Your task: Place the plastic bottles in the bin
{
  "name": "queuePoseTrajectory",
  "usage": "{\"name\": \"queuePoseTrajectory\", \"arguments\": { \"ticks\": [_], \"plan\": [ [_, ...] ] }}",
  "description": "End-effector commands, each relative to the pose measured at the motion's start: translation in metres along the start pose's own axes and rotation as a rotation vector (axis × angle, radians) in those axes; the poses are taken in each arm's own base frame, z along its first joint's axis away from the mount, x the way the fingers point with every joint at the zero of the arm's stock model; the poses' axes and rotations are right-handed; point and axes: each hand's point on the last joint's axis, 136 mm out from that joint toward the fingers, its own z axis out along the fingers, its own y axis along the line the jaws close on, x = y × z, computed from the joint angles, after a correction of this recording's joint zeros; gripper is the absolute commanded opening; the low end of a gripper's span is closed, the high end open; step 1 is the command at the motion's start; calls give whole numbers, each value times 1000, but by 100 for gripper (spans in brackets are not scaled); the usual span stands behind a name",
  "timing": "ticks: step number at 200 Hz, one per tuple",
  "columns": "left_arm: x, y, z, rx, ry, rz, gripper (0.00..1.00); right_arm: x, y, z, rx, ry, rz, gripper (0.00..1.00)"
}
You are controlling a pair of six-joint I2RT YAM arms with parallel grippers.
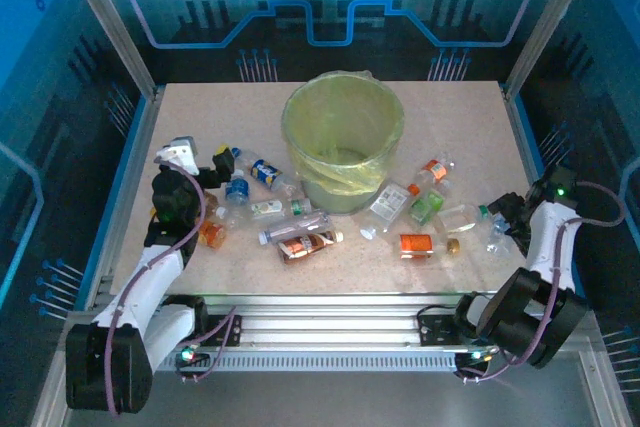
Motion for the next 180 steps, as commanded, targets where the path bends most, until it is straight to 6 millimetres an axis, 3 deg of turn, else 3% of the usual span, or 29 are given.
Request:
{"name": "queuePoseTrajectory", "arguments": {
  "ticks": [1,61,180],
  "plan": [
    [0,5,-1,-15,-12,24,99,0,-6,8,23,20,-15,91],
    [1,5,0,-14,-5,23,99,-6,-19,29,128,56,-32,88],
    [1,4,-1,-9,-4,25,99,-14,-16,81,149,142,-34,85]
  ]
}}
